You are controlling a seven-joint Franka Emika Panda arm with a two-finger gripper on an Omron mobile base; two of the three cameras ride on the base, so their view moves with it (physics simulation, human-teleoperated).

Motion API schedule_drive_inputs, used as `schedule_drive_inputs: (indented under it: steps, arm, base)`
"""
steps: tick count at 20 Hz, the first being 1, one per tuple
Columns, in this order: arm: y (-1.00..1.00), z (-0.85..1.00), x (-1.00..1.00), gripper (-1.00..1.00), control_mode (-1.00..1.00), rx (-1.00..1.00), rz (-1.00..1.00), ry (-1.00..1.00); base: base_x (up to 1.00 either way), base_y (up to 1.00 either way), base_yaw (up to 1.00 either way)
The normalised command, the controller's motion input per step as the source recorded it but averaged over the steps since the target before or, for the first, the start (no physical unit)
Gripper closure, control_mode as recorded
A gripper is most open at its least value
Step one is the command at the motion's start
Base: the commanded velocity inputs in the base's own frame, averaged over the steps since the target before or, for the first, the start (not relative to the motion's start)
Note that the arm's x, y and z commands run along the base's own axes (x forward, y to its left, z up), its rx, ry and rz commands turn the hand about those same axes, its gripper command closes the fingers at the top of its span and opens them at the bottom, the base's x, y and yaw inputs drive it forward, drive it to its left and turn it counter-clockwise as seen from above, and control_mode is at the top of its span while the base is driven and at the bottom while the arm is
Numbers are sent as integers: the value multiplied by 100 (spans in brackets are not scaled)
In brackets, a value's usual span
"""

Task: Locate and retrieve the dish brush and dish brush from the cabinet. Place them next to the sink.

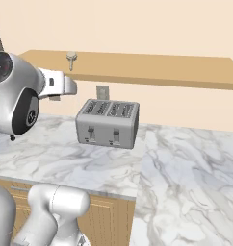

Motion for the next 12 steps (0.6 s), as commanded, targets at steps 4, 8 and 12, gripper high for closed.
schedule_drive_inputs:
  steps: [4,8,12]
  arm:
    - [11,10,18,-100,-100,-2,0,0]
    - [27,27,30,-100,-100,-7,0,4]
    - [17,33,25,-100,-100,-8,0,1]
  base:
    - [0,0,0]
    - [0,0,0]
    - [0,0,0]
